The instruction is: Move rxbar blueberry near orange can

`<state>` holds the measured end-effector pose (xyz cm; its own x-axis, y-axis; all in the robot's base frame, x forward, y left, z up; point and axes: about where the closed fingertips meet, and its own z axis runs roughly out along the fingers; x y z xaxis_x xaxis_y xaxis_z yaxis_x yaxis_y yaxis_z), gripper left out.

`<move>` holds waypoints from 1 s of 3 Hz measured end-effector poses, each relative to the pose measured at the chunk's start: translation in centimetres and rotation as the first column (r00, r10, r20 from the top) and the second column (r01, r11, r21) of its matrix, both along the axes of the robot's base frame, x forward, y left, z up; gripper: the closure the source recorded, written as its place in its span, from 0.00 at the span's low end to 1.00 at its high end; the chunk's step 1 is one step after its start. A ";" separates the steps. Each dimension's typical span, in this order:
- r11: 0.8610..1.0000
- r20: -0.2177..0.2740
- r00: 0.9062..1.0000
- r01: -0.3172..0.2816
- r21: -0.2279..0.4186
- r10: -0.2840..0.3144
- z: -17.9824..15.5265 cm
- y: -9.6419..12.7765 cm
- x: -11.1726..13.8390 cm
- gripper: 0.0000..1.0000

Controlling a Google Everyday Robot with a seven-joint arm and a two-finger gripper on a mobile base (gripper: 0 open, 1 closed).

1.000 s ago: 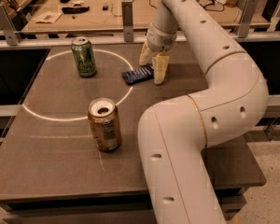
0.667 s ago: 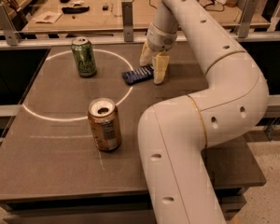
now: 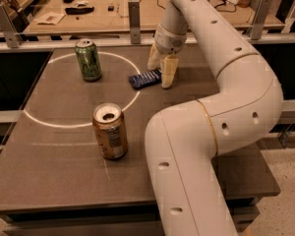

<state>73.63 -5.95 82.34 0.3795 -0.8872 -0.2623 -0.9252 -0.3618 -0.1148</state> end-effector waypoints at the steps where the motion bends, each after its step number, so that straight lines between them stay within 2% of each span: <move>1: 1.000 0.000 1.000 0.001 0.000 -0.001 0.1 0.0 0.0 0.50; 3: 1.000 0.000 1.000 0.002 -0.001 -0.002 0.2 -0.1 -0.1 0.51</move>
Offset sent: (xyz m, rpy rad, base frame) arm 0.0047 -0.0740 0.1123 -0.1010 -0.0094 -0.3111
